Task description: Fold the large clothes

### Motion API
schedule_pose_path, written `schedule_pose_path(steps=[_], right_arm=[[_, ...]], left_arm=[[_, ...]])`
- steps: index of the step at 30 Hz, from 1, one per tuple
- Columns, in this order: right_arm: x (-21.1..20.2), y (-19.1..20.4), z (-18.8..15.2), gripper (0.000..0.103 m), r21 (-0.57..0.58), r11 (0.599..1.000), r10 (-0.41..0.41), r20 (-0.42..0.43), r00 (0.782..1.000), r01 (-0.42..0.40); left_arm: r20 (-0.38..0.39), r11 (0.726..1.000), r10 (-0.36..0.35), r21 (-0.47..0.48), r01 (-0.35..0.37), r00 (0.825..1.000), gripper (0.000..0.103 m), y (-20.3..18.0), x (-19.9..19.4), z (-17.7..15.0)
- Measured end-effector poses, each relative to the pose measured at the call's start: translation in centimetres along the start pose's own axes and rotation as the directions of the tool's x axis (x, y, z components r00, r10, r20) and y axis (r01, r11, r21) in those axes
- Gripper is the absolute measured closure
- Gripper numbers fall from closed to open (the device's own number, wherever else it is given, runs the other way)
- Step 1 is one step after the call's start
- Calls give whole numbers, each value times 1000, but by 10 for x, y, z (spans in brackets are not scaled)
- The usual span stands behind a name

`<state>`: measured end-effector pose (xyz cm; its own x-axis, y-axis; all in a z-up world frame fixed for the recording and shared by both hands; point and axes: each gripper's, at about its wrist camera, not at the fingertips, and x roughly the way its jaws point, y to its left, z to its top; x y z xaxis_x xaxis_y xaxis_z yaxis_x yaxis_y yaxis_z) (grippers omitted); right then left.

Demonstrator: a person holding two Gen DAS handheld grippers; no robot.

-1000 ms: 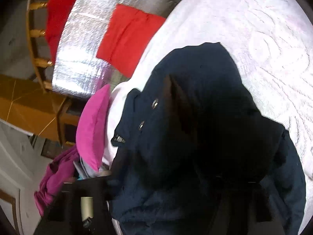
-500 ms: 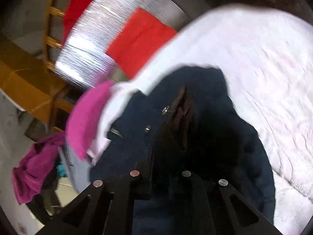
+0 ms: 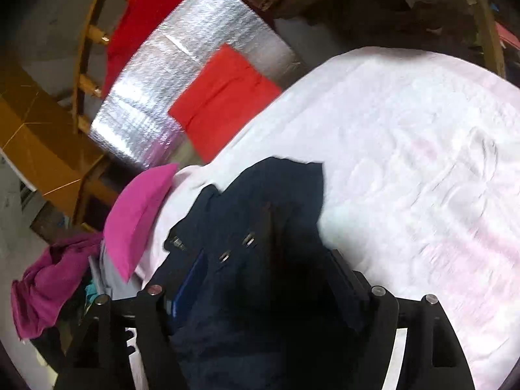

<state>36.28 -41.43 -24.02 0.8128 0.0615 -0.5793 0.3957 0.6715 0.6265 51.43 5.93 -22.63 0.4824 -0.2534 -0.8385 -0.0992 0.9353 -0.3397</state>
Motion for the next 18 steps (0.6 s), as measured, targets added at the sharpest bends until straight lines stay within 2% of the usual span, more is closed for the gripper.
schedule_pose_path(steps=[4, 8, 11, 13, 14, 15, 18], right_arm=[[33, -8, 13, 26, 4, 999, -33, -78, 996, 33], [69, -11, 11, 22, 0, 998, -64, -172, 983, 65], [82, -3, 6, 24, -56, 994, -101, -188, 977, 92], [80, 13, 6, 64, -153, 981, -145, -148, 978, 123], [76, 21, 6, 66, -188, 972, -162, -124, 979, 137], [72, 25, 7, 74, -207, 968, -162, -98, 982, 139], [59, 36, 9, 84, -245, 954, -171, 22, 985, 171]], left_arm=[[-28, 998, -33, -54, 32, 999, 31, 9, 7, 3], [-85, 998, -26, -66, 21, 996, 31, 10, 22, -1], [-100, 998, 9, -67, -16, 995, 31, 10, 31, -3], [-100, 998, 26, -58, -32, 995, 31, 9, 32, -3], [-100, 998, 33, -55, -38, 994, 31, 8, 33, -4], [-99, 998, 39, -51, -45, 994, 31, 7, 32, -4], [-95, 997, 58, -36, -62, 994, 31, 3, 33, -6]])
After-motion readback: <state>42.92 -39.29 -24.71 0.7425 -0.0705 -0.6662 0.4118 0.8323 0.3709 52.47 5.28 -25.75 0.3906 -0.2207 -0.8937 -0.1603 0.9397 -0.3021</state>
